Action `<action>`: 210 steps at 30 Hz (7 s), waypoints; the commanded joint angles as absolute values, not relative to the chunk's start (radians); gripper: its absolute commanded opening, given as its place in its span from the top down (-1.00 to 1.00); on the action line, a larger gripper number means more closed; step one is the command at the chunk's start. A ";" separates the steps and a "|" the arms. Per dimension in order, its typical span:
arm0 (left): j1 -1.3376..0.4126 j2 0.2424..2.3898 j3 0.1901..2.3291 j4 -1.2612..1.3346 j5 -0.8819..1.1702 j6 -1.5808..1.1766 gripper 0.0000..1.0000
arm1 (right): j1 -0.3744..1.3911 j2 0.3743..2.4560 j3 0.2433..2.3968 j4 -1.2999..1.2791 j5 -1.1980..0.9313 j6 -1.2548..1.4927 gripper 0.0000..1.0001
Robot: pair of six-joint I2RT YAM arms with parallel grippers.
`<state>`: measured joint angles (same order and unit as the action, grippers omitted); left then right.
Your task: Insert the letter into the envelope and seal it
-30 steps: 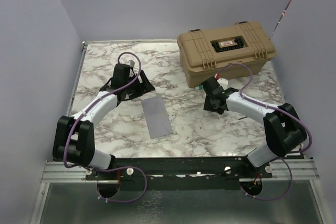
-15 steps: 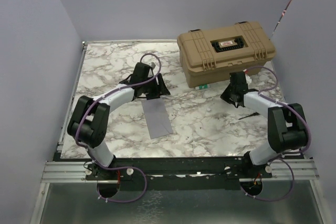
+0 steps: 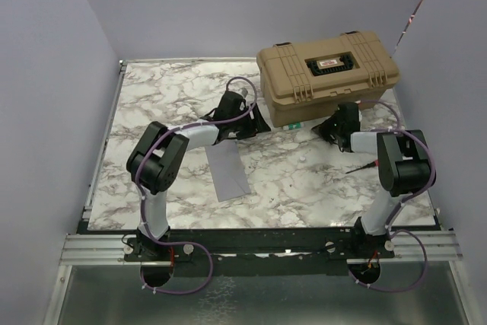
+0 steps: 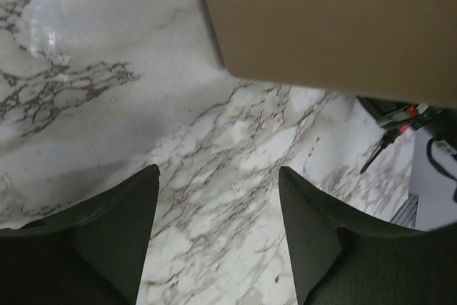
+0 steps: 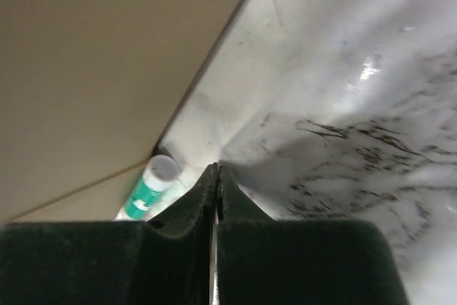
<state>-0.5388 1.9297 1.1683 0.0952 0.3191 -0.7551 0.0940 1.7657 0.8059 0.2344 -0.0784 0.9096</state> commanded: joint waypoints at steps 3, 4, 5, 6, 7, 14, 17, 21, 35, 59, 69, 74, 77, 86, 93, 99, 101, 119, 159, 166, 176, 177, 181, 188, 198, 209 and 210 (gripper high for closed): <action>-0.538 2.015 1.156 0.320 0.287 -0.914 -0.16 | 0.088 1.882 0.801 0.437 -0.199 0.992 0.93; -0.538 2.028 1.158 0.333 0.289 -0.927 -0.10 | 0.085 1.899 0.807 0.449 -0.212 0.996 0.93; -0.538 2.039 1.159 0.342 0.291 -0.936 -0.08 | 0.083 1.914 0.813 0.460 -0.228 1.001 0.93; -0.538 2.049 1.161 0.346 0.291 -0.944 -0.08 | 0.081 1.926 0.818 0.466 -0.243 1.007 0.93; -0.539 2.057 1.163 0.349 0.289 -0.952 -0.08 | 0.081 1.937 0.820 0.470 -0.265 1.010 0.93; -0.535 2.124 1.216 0.303 0.284 -0.980 -0.40 | 0.082 1.962 0.745 0.551 -0.369 1.035 0.94; -0.533 2.144 1.242 0.277 0.276 -1.004 -0.52 | 0.083 1.971 0.726 0.597 -0.403 1.036 0.93; -0.531 2.162 1.272 0.218 0.257 -1.015 -0.49 | 0.092 1.972 0.723 0.577 -0.417 1.017 0.93; -0.523 2.191 1.276 0.157 0.297 -0.976 0.05 | 0.189 1.915 0.695 0.543 -0.376 0.925 0.92; -0.475 1.979 1.065 0.121 0.252 -0.887 -0.01 | 0.360 1.601 0.631 0.362 -0.109 0.454 -0.04; -0.451 1.947 1.069 0.079 0.233 -0.845 -0.09 | 0.497 1.666 0.760 0.319 -0.027 0.314 -0.30; -0.435 1.939 1.054 0.077 0.231 -0.853 -0.10 | 0.553 1.756 0.831 0.294 0.031 0.250 -0.25; -0.430 1.930 1.047 0.074 0.234 -0.851 -0.10 | 0.593 1.795 0.866 0.279 0.081 0.198 -0.14; -0.420 1.907 1.042 0.065 0.237 -0.831 -0.10 | 0.679 1.833 0.879 0.252 0.215 0.136 0.40; -0.421 1.893 1.056 0.066 0.263 -0.797 -0.30 | 0.718 1.827 0.881 0.170 0.282 0.118 0.48; -0.421 1.858 1.043 0.071 0.276 -0.773 -0.46 | 0.718 1.826 0.889 0.117 0.277 0.183 0.43; -0.422 1.844 1.034 0.080 0.286 -0.767 -0.49 | 0.717 1.825 0.890 0.106 0.276 0.200 0.69; -0.383 1.499 1.111 0.167 0.556 -0.662 -0.78 | 0.716 1.288 0.896 0.172 0.038 0.464 0.99; -0.435 1.375 1.025 0.681 0.760 -0.973 1.00 | 0.704 1.196 0.958 0.282 -0.175 0.591 0.11; -0.434 1.379 1.019 0.681 0.752 -0.972 1.00 | 0.703 1.192 0.957 0.275 -0.204 0.582 0.33; -0.434 1.379 1.019 0.681 0.733 -0.974 0.88 | 0.703 1.212 0.976 0.280 -0.240 0.575 0.93; -0.434 1.378 1.017 0.681 0.733 -0.975 0.70 | 0.701 1.214 0.977 0.283 -0.236 0.578 0.98; -0.435 1.372 1.000 0.681 0.739 -0.972 0.25 | 0.696 1.211 0.970 0.339 -0.211 0.608 0.99; -0.435 1.351 0.968 0.681 0.739 -0.974 0.25 | 0.684 1.224 0.971 0.419 -0.242 0.614 0.99; -0.436 1.334 0.943 0.681 0.716 -0.960 1.00 | 0.683 1.262 0.993 0.428 -0.282 0.605 0.92; -0.418 1.293 0.999 0.257 0.340 -0.622 1.00 | 0.678 1.209 0.994 0.018 -0.029 0.536 -0.02; -0.418 1.289 1.008 0.200 0.278 -0.589 1.00 | 0.678 1.199 0.983 -0.030 0.030 0.542 -0.04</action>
